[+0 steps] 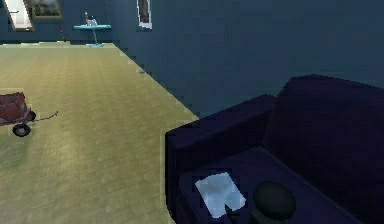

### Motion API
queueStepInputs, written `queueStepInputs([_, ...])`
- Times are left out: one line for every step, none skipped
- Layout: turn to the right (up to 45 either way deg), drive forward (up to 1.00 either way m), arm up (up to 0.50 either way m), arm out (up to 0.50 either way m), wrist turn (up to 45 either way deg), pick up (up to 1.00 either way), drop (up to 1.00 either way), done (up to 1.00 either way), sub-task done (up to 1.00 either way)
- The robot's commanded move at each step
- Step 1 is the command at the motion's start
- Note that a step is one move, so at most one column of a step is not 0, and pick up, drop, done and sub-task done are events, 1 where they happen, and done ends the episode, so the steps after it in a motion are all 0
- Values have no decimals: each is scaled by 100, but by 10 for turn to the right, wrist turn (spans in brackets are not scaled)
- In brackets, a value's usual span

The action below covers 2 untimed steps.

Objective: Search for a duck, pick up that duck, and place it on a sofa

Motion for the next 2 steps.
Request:
queueStepInputs([0,0,0,0,0,0,100,0,0])
queueStepInputs([0,0,10,0,0,0,0,0,0])
